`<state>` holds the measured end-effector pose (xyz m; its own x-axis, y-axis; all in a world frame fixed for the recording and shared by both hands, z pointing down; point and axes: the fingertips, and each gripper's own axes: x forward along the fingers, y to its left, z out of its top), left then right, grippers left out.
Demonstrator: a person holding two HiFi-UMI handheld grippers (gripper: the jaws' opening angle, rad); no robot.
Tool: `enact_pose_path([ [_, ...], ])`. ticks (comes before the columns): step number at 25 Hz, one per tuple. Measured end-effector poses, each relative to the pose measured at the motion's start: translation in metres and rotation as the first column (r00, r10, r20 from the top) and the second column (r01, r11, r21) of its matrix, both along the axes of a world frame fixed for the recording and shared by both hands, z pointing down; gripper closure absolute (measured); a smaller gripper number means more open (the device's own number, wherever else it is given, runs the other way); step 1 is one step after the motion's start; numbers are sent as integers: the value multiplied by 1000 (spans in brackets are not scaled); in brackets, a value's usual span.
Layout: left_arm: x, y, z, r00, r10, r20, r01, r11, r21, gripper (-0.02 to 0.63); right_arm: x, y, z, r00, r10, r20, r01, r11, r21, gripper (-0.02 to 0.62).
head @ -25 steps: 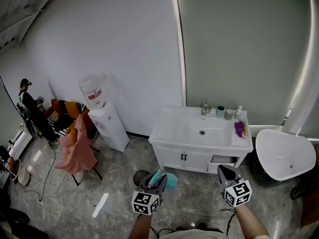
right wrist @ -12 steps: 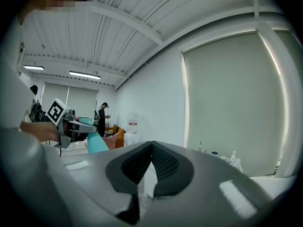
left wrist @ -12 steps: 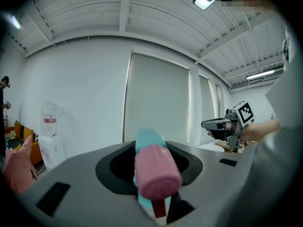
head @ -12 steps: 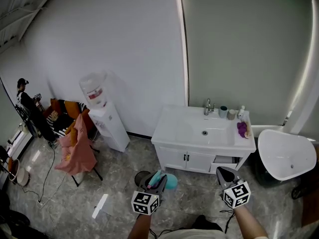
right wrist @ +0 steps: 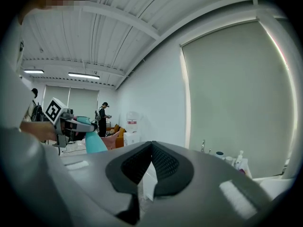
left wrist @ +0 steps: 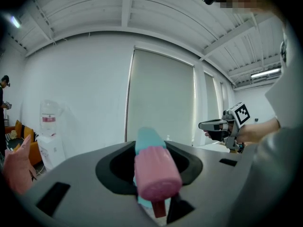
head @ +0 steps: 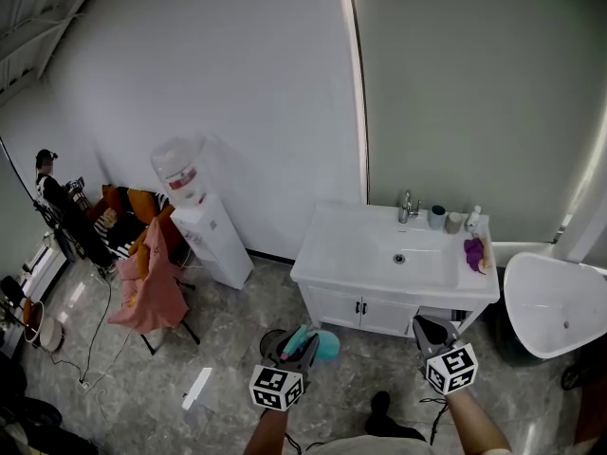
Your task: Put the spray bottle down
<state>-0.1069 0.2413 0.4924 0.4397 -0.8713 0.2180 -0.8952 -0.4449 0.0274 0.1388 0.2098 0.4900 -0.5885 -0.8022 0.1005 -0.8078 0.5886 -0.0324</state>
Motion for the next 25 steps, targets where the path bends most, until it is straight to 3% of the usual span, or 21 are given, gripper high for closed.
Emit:
enact_pose_path([
  [15, 36, -163, 0, 998, -54, 30, 54, 998, -11, 457, 34, -181, 8, 998, -55, -4, 55, 998, -24, 584],
  [25, 47, -225, 6, 996, -81, 41, 82, 996, -22, 457, 40, -247, 20, 996, -86, -3, 86, 995, -46, 584],
])
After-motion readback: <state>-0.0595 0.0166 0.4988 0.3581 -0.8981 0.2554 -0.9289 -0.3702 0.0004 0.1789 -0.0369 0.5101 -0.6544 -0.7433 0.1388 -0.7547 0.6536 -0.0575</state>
